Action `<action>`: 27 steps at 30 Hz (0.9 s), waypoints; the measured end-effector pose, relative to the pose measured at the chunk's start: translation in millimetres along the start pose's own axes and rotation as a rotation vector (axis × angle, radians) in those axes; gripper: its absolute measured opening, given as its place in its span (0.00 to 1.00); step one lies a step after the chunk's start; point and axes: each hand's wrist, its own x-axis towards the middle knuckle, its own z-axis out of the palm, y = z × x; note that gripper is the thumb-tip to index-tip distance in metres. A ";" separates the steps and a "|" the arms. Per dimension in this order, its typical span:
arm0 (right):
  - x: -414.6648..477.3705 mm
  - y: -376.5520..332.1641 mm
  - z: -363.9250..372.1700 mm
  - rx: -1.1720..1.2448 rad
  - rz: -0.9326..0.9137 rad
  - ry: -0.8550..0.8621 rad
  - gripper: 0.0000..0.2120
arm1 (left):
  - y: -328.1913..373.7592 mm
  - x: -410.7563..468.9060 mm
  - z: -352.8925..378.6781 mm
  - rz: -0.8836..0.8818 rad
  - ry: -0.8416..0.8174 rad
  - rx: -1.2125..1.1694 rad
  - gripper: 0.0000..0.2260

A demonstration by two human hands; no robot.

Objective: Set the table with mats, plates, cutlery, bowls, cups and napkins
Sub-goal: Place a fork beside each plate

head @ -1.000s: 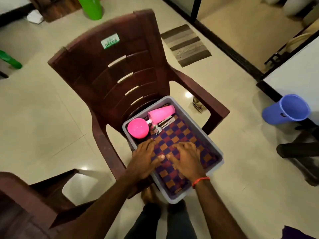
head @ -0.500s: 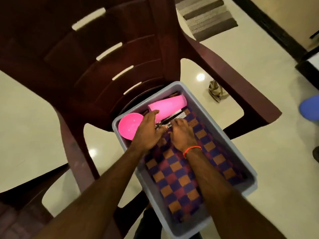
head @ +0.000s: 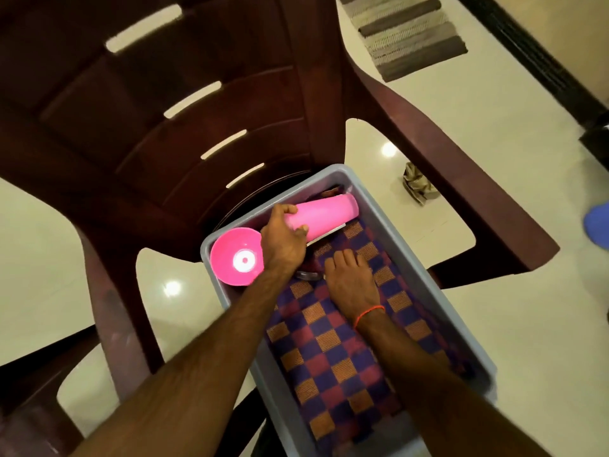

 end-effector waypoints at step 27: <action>-197.9 -31.5 -118.9 0.663 0.197 -0.405 0.09 | 7.8 -151.4 -91.0 0.348 -0.747 0.650 0.14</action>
